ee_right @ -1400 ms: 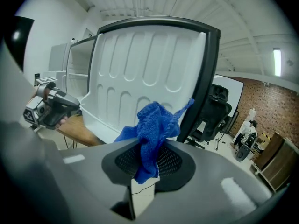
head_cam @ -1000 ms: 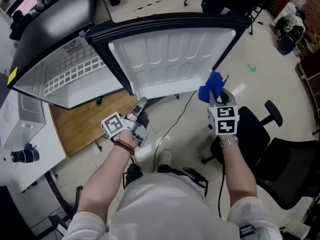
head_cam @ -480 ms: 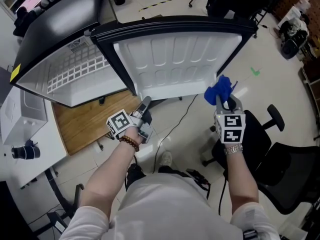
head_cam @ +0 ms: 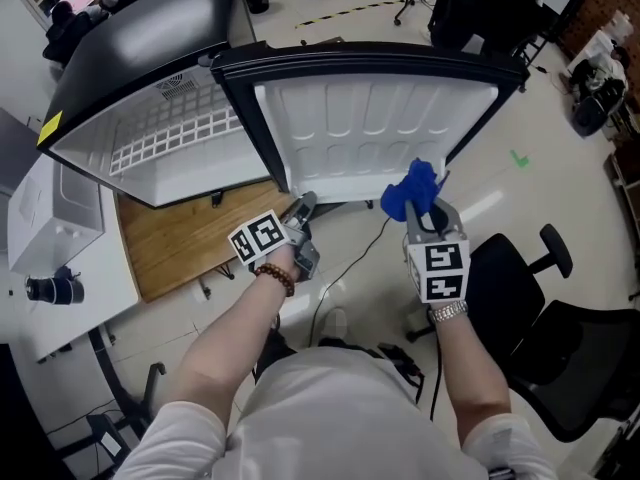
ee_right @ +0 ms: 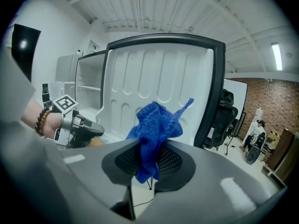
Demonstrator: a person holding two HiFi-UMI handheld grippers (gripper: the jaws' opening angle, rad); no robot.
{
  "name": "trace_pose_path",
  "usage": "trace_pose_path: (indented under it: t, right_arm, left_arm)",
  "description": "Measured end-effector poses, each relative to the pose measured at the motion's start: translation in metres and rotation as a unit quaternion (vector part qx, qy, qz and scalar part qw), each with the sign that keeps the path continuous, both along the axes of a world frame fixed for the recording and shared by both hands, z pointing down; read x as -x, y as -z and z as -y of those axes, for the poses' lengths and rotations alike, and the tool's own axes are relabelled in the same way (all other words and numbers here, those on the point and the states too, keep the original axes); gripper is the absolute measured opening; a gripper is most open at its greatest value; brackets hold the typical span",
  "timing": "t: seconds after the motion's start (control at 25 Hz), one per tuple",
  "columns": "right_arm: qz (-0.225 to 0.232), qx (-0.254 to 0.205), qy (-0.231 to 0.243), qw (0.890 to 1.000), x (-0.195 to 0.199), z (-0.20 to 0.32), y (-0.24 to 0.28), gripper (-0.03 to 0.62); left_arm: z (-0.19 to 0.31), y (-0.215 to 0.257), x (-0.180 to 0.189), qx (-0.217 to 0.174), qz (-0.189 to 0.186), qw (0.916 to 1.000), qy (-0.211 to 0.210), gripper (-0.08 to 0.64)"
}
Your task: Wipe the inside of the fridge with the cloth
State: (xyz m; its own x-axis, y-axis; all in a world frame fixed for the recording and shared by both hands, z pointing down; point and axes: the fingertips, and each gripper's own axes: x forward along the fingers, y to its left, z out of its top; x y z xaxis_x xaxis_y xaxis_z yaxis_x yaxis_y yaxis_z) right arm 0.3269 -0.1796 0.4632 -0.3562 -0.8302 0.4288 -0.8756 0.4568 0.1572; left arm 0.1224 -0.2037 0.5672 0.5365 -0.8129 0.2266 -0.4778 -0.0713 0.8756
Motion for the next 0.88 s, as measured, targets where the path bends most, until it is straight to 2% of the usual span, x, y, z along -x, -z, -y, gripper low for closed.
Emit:
trace_pose_path:
  t: [0.16, 0.32, 0.52, 0.64, 0.88]
  right_arm:
    - [0.006, -0.005, 0.029, 1.0, 0.028, -0.003, 0.01, 0.064]
    - [0.02, -0.009, 0.066, 0.998, 0.064, -0.011, 0.023, 0.064]
    - [0.053, -0.005, 0.115, 0.992, 0.125, -0.031, 0.04, 0.064]
    - [0.067, -0.008, 0.144, 0.987, 0.163, -0.043, 0.054, 0.064]
    - [0.081, -0.026, 0.179, 0.98, 0.233, -0.072, 0.079, 0.066]
  left_arm:
    - [-0.008, 0.0, 0.001, 0.013, 0.016, 0.9998, 0.0, 0.098]
    - [-0.023, 0.012, 0.005, 0.004, 0.036, 0.9993, -0.012, 0.098]
    - [-0.051, 0.041, 0.035, -0.032, 0.106, 0.9935, -0.027, 0.098]
    - [-0.07, 0.067, 0.06, -0.067, 0.162, 0.9838, -0.036, 0.087]
    - [-0.111, 0.13, 0.125, -0.141, 0.275, 0.9499, -0.044, 0.004]
